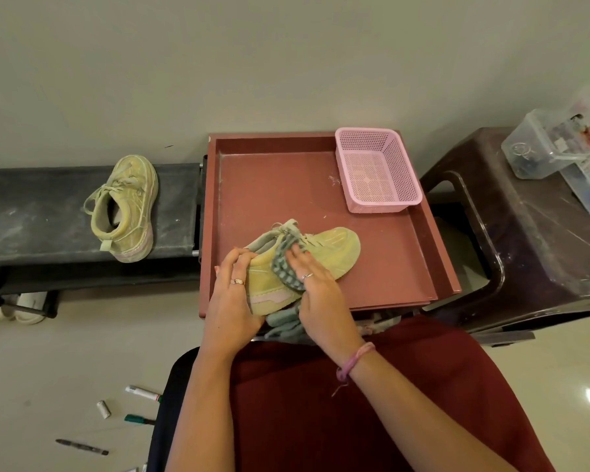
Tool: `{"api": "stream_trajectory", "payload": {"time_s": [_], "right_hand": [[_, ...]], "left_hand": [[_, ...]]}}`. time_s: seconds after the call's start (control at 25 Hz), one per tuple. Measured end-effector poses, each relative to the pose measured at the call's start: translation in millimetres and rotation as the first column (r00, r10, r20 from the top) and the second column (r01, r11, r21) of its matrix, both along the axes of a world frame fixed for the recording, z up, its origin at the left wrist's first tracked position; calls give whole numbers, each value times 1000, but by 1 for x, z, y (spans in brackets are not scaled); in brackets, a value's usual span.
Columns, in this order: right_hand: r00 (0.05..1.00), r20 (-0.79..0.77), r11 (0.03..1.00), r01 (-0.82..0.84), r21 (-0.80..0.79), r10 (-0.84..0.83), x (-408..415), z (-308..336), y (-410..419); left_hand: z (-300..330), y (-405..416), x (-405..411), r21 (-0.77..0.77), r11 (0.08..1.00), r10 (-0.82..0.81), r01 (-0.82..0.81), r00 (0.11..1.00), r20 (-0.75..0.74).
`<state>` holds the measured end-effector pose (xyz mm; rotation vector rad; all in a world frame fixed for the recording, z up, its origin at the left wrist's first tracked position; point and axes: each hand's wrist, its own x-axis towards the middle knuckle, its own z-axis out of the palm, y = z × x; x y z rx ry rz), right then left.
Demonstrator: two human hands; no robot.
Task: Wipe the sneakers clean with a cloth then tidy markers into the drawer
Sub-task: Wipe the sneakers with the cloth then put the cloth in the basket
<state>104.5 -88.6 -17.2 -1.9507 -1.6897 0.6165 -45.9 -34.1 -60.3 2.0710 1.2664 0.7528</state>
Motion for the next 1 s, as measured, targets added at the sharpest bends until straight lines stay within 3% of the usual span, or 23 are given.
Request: {"api": "stream_trajectory", "payload": {"time_s": [0.12,0.2,0.32,0.44,0.48,0.64,0.76,0.84,0.92,1.0], "right_hand": [[954,285,996,-93,-6,91,38,-8,0],[921,390,998,40,-55,-15,65,-13,9],[947,256,978,206,-29,-192,47,-9,16],[992,16,992,124,-26,-123,5,-1,5],[997,1,997,81,-5,-81,4,1,3],[958,280,998,65,-7,-61,63,-17,16],[950,249,982,178,66,-189,52,-24,18],[966,227,990,98,103,-120,18,-26,5],[953,301,982,-93,166,40,5,-34,-14],[933,358,969,-128,212,45,28,-46,-16]], "left_hand": [[-1,0,-1,-11,1000,-6,6,1000,-10],[1,-1,0,3,1000,-25,25,1000,-8],[0,-1,3,29,999,-14,14,1000,-17],[-1,-1,3,26,1000,6,-6,1000,-14],[-1,-1,2,20,1000,11,-10,1000,-17],[4,-1,1,-17,1000,-8,8,1000,-28],[5,0,3,-24,1000,3,-3,1000,-24],[6,1,2,-81,996,43,-44,999,-5],[5,3,0,-126,991,48,-45,999,22],[4,4,-3,-147,989,35,-27,998,54]]}}
